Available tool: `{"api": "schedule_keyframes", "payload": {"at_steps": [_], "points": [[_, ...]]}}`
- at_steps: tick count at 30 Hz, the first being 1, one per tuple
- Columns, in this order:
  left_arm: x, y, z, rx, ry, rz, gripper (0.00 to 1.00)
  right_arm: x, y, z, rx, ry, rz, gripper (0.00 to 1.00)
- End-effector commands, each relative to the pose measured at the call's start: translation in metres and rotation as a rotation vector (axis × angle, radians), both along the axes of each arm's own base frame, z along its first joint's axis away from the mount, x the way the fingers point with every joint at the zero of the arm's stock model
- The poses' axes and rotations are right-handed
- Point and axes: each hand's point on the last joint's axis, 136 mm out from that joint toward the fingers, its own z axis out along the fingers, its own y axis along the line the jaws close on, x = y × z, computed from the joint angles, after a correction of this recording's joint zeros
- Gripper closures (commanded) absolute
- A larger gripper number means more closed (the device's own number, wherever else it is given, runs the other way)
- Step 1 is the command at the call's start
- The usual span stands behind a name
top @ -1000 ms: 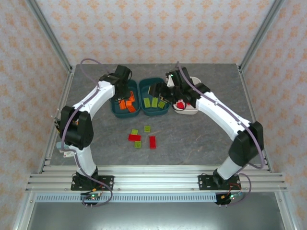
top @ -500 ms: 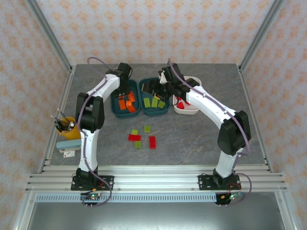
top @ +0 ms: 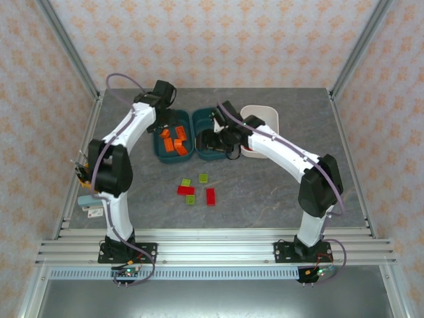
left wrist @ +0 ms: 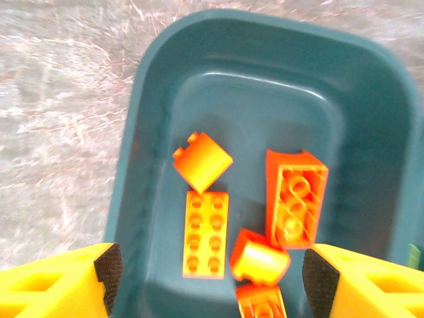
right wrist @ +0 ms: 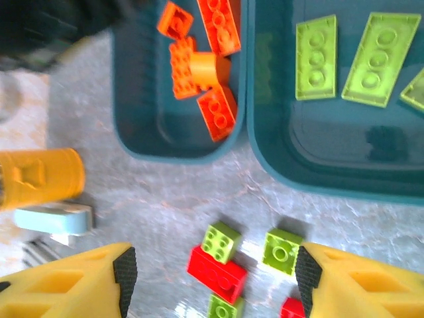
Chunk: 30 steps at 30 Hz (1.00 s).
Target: Sort the legos into containers by color
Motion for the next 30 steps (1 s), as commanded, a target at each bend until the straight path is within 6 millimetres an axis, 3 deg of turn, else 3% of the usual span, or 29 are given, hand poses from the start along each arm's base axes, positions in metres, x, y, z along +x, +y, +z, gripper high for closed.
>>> {"api": "schedule_keyframes", "payload": {"at_steps": [1, 8, 14, 18, 23, 30], "points": [[-0.031, -0.015, 0.031, -0.046, -0.059, -0.018, 0.23, -0.025, -0.023, -0.013, -0.149, -0.016, 0.025, 0.34], [-0.121, -0.032, 0.033, -0.116, -0.070, -0.076, 0.20, -0.057, -0.033, -0.032, -0.245, 0.013, 0.030, 0.34], [-0.198, -0.045, 0.011, -0.164, -0.029, -0.138, 0.19, -0.079, -0.026, -0.051, -0.304, 0.054, 0.040, 0.37], [-0.237, -0.051, -0.004, -0.225, -0.002, -0.176, 0.19, -0.094, -0.021, -0.069, -0.350, 0.105, 0.042, 0.38], [-0.268, -0.051, -0.013, -0.277, 0.008, -0.210, 0.18, -0.112, -0.016, -0.094, -0.406, 0.160, 0.036, 0.37], [-0.281, -0.055, -0.007, -0.327, -0.004, -0.267, 0.16, -0.123, -0.010, -0.122, -0.452, 0.187, 0.006, 0.36]]}}
